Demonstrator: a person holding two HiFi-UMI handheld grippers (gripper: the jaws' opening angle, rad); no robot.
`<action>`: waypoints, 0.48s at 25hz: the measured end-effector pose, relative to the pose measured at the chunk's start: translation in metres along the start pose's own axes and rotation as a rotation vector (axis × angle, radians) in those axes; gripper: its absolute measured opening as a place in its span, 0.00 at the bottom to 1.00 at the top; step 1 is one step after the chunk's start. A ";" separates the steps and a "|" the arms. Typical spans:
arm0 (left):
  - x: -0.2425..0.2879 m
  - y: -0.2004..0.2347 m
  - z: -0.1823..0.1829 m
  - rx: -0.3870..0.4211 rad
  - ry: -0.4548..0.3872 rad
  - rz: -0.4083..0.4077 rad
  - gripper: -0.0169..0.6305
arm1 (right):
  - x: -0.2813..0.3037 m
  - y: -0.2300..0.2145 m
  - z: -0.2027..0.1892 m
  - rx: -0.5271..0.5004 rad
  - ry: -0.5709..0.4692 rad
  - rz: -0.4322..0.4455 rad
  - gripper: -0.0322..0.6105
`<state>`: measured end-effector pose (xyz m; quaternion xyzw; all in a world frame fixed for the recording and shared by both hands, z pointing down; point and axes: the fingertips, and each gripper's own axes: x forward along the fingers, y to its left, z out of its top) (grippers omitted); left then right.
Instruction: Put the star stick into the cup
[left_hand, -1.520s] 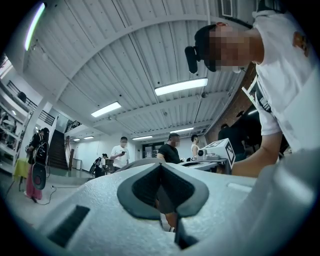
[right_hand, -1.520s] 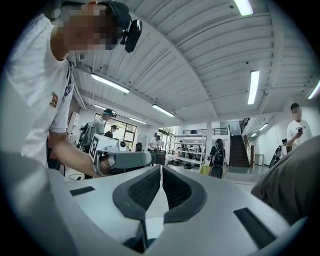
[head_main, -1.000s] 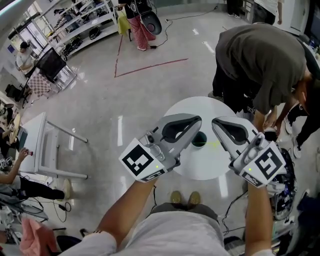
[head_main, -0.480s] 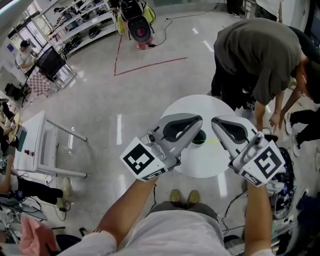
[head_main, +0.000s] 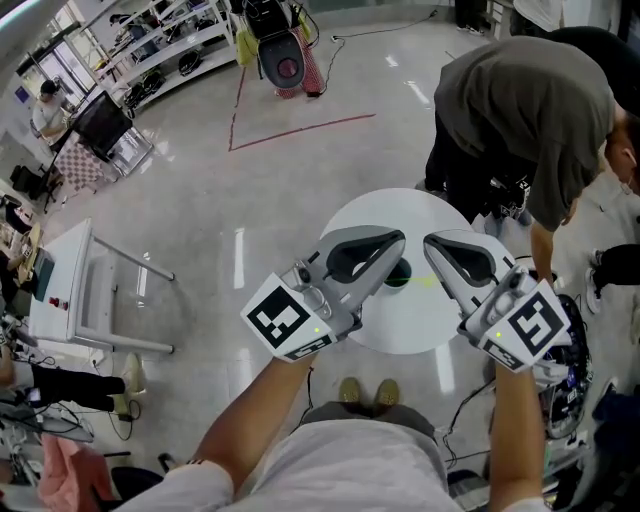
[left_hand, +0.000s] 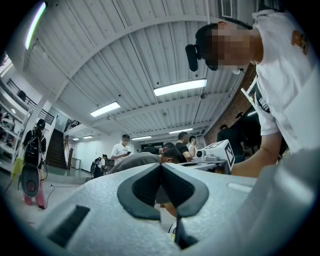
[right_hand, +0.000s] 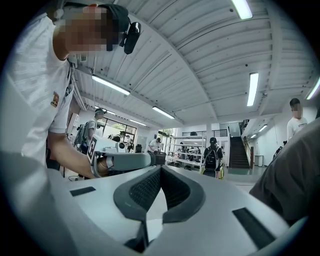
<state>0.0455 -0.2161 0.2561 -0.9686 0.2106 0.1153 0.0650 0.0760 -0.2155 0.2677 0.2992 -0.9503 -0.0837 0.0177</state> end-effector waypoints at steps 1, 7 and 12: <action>0.000 -0.001 0.001 0.000 0.000 0.000 0.05 | 0.000 0.001 0.000 -0.001 0.001 0.000 0.07; -0.004 -0.003 0.000 0.000 0.000 0.000 0.05 | -0.001 0.004 -0.001 0.001 0.005 -0.001 0.07; 0.001 0.003 -0.004 -0.005 0.005 0.002 0.05 | 0.002 -0.003 -0.004 0.005 0.005 -0.002 0.07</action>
